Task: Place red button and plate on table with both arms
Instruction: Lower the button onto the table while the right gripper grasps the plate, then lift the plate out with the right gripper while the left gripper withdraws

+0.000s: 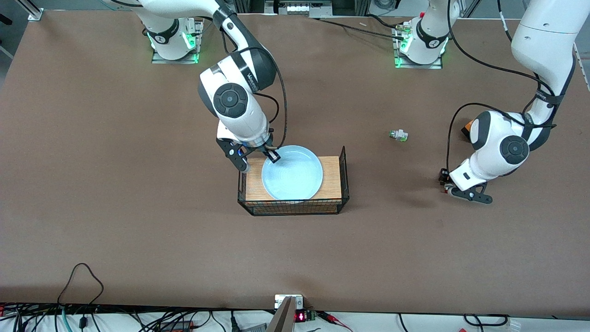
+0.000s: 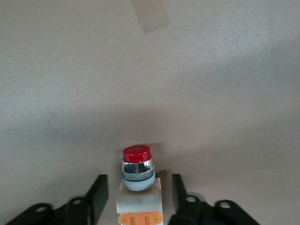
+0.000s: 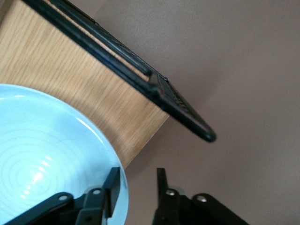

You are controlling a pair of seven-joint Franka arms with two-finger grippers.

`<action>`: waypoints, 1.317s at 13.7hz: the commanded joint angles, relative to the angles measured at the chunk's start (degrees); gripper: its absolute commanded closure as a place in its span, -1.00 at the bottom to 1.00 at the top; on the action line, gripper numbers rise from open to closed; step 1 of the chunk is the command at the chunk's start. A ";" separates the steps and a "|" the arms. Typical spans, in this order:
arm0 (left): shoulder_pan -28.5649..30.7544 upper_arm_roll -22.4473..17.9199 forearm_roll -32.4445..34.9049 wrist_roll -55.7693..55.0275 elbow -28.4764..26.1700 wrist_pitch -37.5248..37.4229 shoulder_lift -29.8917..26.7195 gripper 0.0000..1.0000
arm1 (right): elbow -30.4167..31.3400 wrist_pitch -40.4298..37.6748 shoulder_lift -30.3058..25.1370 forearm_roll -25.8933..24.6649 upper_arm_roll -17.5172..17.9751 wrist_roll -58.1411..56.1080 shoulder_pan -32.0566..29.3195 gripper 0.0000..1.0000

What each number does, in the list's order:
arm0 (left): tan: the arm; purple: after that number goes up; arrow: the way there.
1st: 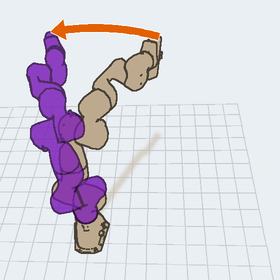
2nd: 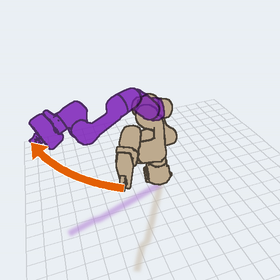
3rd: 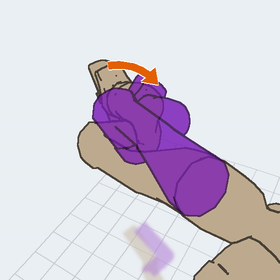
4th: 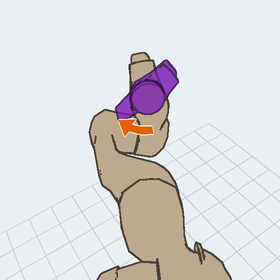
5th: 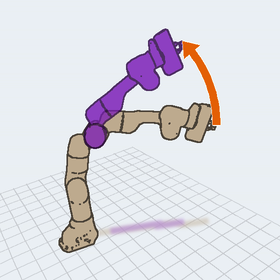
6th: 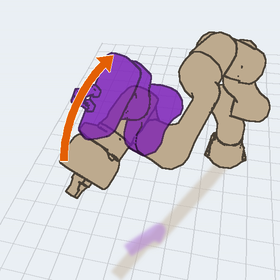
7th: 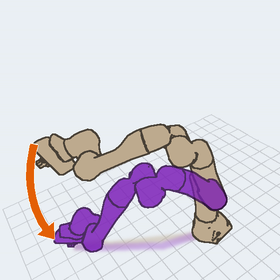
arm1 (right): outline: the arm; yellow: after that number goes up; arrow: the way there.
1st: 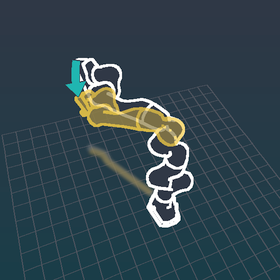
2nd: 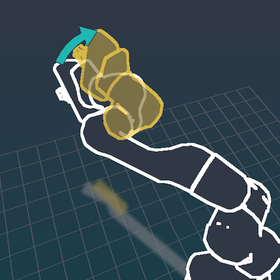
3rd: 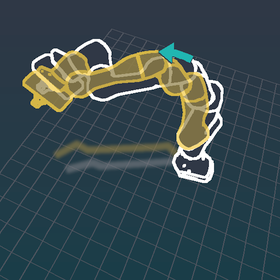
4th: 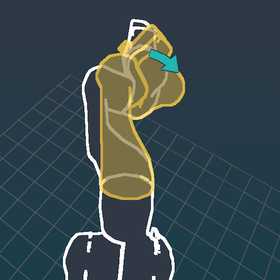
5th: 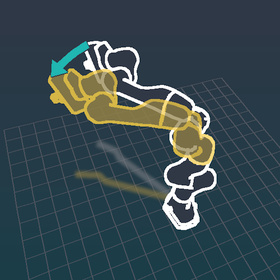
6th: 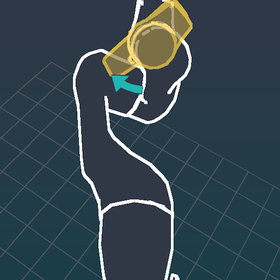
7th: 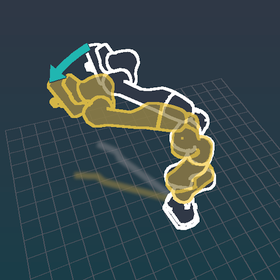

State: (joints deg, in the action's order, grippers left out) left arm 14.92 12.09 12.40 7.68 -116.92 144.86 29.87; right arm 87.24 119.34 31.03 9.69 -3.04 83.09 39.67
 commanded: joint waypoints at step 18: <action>0.11 13.49 -0.10 -3.29 39.23 -64.08 -12.45 -1.00 | -11.04 -23.88 -12.66 7.18 -1.44 -6.24 -5.19 1.00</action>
State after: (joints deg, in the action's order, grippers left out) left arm 14.72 24.59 12.34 4.03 -79.31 83.89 19.83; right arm 76.25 97.32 19.21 15.25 -4.69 81.76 38.84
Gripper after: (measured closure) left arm 0.000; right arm 0.974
